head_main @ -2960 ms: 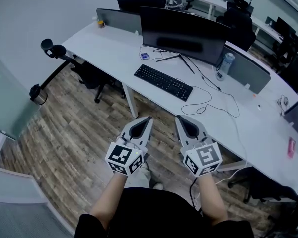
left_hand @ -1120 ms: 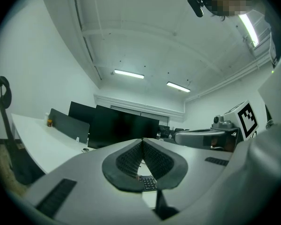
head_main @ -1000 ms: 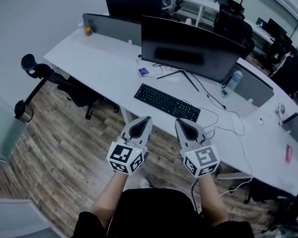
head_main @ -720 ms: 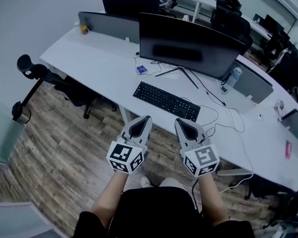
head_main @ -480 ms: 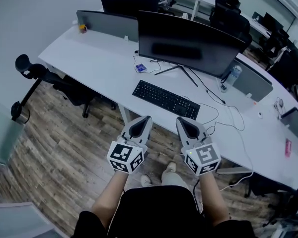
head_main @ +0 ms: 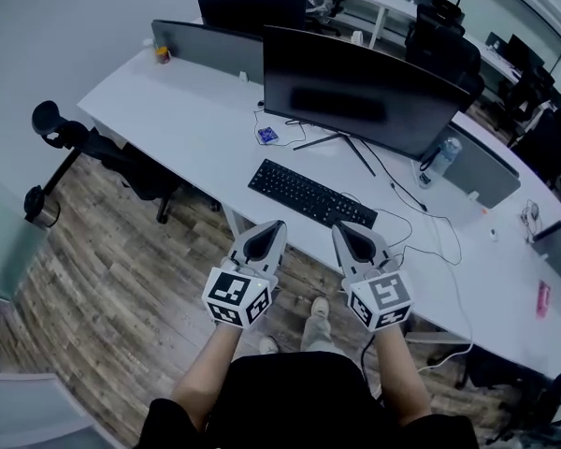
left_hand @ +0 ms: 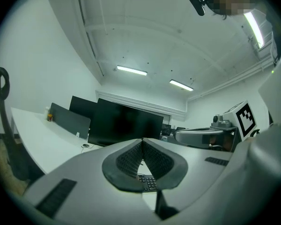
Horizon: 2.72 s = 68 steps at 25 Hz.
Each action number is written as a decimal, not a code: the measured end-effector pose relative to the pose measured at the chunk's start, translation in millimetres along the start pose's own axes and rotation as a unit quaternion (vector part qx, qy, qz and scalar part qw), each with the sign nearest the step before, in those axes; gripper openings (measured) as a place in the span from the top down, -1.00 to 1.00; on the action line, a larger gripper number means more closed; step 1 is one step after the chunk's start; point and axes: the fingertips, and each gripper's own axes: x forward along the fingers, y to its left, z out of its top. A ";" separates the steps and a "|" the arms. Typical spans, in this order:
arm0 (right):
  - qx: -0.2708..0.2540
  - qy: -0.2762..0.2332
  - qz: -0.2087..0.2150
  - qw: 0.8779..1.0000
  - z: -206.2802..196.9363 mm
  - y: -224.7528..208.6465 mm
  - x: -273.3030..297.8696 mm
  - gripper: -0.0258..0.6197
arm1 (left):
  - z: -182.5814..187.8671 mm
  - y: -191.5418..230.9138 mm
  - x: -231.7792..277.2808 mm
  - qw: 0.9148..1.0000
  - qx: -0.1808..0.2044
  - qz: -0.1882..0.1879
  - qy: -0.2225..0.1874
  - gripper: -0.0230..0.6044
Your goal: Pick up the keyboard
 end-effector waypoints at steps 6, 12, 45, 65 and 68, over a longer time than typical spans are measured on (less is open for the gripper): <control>0.002 -0.004 0.014 1.000 2.4 -32.2 17.5 0.91 | 2.8 2.8 27.7 1.000 -0.003 0.015 -0.001 0.90; -0.003 -0.003 0.039 0.999 -0.9 -63.3 40.1 0.91 | -0.7 11.6 62.0 0.999 -0.003 0.034 0.003 0.90; 0.036 0.038 0.165 0.985 -55.6 -197.5 118.4 0.91 | -49.2 22.1 163.5 0.983 -0.023 0.171 0.062 0.90; 0.019 0.132 0.181 0.974 -111.9 -187.5 172.1 0.91 | -134.2 71.5 162.6 0.971 -0.074 0.173 0.145 0.90; 0.013 0.155 0.185 0.970 -125.5 -186.7 184.2 0.91 | -155.1 83.4 164.9 0.967 -0.088 0.171 0.165 0.90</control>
